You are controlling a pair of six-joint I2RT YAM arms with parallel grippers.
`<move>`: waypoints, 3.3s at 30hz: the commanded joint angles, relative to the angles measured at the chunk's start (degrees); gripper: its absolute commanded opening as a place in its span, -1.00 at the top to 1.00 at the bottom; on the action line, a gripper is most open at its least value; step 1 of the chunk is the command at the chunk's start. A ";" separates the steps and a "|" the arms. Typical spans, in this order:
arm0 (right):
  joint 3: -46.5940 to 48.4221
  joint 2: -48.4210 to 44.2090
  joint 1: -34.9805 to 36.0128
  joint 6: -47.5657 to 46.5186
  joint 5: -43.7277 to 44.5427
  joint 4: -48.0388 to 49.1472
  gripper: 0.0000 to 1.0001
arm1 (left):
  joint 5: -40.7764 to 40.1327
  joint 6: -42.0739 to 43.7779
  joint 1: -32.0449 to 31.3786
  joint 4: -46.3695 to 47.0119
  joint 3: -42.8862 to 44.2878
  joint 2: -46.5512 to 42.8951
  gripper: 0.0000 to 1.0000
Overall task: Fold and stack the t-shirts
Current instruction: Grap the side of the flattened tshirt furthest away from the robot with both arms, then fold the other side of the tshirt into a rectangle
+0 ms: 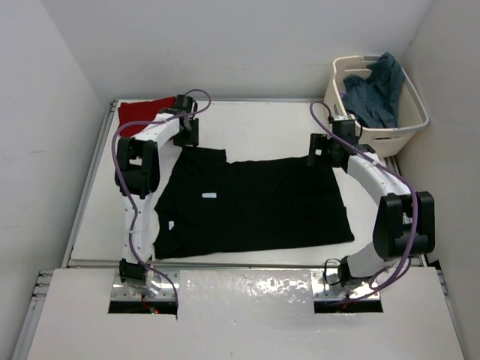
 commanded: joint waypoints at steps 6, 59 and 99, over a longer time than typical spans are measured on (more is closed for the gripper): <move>3.81 4.10 0.15 -0.08 0.72 1.78 -0.98 | 0.65 1.16 0.69 0.71 -3.98 1.78 0.37; 21.74 33.02 3.84 20.05 32.45 -1.92 0.61 | 22.37 8.63 0.69 35.69 -25.52 -22.02 1.00; -12.00 -2.74 4.01 13.11 29.37 3.54 1.00 | -4.77 -33.71 -10.39 17.96 -79.39 -84.76 1.00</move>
